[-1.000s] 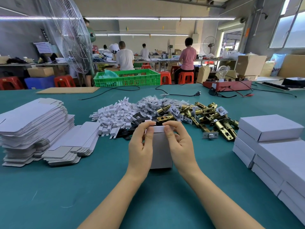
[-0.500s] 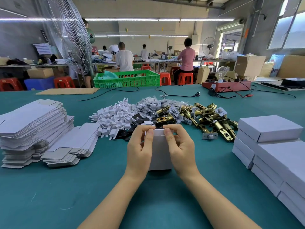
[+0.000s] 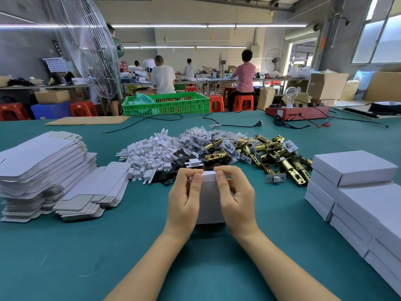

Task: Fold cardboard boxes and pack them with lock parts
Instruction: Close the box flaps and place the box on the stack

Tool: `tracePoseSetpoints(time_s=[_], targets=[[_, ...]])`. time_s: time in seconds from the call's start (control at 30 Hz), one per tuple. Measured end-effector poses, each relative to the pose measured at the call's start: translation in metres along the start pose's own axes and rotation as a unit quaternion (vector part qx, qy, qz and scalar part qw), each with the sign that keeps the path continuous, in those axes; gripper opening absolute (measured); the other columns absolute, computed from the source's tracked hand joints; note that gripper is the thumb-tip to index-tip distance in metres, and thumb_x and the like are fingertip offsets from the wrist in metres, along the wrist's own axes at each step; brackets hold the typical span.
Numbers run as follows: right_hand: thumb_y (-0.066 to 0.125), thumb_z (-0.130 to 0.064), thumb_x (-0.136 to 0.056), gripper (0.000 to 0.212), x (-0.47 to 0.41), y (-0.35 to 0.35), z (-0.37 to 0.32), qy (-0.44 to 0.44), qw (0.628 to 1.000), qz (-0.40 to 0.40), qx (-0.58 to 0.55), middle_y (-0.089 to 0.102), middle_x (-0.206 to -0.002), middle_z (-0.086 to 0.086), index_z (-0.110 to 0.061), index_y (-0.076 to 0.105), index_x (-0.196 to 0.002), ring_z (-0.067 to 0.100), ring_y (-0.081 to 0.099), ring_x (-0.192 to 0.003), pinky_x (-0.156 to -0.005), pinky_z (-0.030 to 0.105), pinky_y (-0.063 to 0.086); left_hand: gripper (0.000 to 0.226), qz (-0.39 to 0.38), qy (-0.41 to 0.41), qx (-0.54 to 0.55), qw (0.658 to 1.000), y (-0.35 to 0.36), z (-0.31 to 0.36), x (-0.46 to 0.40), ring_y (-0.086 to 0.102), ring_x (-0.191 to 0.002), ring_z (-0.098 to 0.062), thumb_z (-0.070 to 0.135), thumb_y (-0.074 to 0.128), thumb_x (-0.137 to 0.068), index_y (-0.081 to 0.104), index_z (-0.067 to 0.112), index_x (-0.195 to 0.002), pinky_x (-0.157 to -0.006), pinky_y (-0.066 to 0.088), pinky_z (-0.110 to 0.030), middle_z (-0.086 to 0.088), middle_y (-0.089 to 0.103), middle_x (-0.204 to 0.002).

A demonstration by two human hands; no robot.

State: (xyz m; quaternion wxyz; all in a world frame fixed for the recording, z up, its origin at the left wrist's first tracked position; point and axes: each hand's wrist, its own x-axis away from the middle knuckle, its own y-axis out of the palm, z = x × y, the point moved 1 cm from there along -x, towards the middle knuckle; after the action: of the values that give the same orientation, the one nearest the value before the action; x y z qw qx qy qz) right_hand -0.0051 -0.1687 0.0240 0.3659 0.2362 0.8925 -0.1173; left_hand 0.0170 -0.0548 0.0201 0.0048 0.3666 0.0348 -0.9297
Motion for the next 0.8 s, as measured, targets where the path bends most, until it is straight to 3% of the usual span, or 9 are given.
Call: tracePoseSetpoints(time_s=[0.2, 0.33, 0.4, 0.47, 0.6, 0.7, 0.8], targets=[[0.055, -0.022, -0.093, 0.012, 0.0, -0.002, 0.0, -0.007, 1.0, 0.006, -0.021, 0.065, -0.082, 0.001, -0.019, 0.066, -0.089, 0.015, 0.058, -0.07, -0.063, 0.026, 0.045, 0.013, -0.002, 0.008, 0.005, 1.0, 0.001, 0.0, 0.0, 0.053, -0.073, 0.002, 0.045, 0.043, -0.095, 0.053, 0.052, -0.091, -0.07, 0.039, -0.01, 0.024, 0.058, -0.081], [0.055, -0.022, -0.093, 0.012, 0.003, -0.002, 0.003, -0.036, 0.999, 0.003, -0.01, 0.063, -0.088, -0.005, -0.016, 0.065, -0.089, 0.014, 0.061, -0.082, -0.07, 0.027, 0.049, 0.009, -0.017, 0.037, -0.017, 0.999, -0.002, -0.004, 0.002, 0.052, -0.071, 0.005, 0.04, 0.043, -0.095, 0.051, 0.038, -0.094, -0.068, 0.039, -0.007, 0.022, 0.058, -0.079], [0.052, -0.024, -0.093, 0.017, 0.005, -0.001, 0.005, -0.066, 0.998, -0.006, 0.011, 0.06, -0.094, -0.01, -0.012, 0.063, -0.089, 0.012, 0.059, -0.087, -0.074, 0.022, 0.046, 0.005, -0.034, 0.064, -0.05, 0.996, -0.006, -0.006, 0.002, 0.051, -0.071, 0.007, 0.035, 0.044, -0.096, 0.049, 0.037, -0.095, -0.068, 0.038, -0.006, 0.017, 0.056, -0.076], [0.051, -0.028, -0.092, 0.014, 0.006, 0.001, 0.007, -0.063, 0.998, -0.019, 0.022, 0.057, -0.095, -0.011, -0.017, 0.061, -0.093, 0.006, 0.056, -0.088, -0.076, 0.016, 0.043, 0.011, -0.043, 0.067, -0.063, 0.995, -0.008, -0.007, 0.002, 0.053, -0.072, 0.009, 0.027, 0.049, -0.096, 0.048, 0.037, -0.097, -0.068, 0.038, -0.005, 0.014, 0.056, -0.077], [0.054, -0.036, -0.09, 0.019, 0.009, 0.002, 0.012, -0.009, 0.998, -0.056, 0.034, 0.057, -0.098, -0.015, -0.042, 0.048, -0.108, -0.002, 0.054, -0.088, -0.077, 0.008, 0.039, 0.016, -0.067, -0.01, -0.054, 0.996, -0.005, -0.01, 0.004, 0.058, -0.078, 0.007, 0.025, 0.049, -0.096, 0.049, 0.037, -0.107, -0.07, 0.042, -0.006, 0.014, 0.061, -0.089], [0.055, -0.029, -0.094, 0.037, 0.007, 0.002, 0.016, 0.056, 0.994, -0.089, 0.018, 0.06, -0.109, -0.007, -0.049, 0.042, -0.121, 0.004, 0.057, -0.093, -0.08, 0.017, 0.046, 0.042, -0.108, -0.113, -0.015, 0.988, -0.005, -0.014, 0.001, 0.063, -0.087, 0.002, 0.022, 0.054, -0.1, 0.035, 0.05, -0.124, -0.074, 0.051, -0.014, 0.013, 0.063, -0.106], [0.058, -0.026, -0.095, 0.044, 0.004, 0.0, 0.021, 0.155, 0.984, -0.086, -0.013, 0.062, -0.092, -0.001, -0.054, 0.039, -0.122, 0.014, 0.062, -0.079, -0.069, 0.028, 0.053, 0.051, -0.114, -0.202, 0.028, 0.972, -0.006, -0.017, -0.001, 0.069, -0.089, -0.006, 0.022, 0.059, -0.097, 0.033, 0.054, -0.126, -0.073, 0.056, -0.023, 0.004, 0.069, -0.106]])
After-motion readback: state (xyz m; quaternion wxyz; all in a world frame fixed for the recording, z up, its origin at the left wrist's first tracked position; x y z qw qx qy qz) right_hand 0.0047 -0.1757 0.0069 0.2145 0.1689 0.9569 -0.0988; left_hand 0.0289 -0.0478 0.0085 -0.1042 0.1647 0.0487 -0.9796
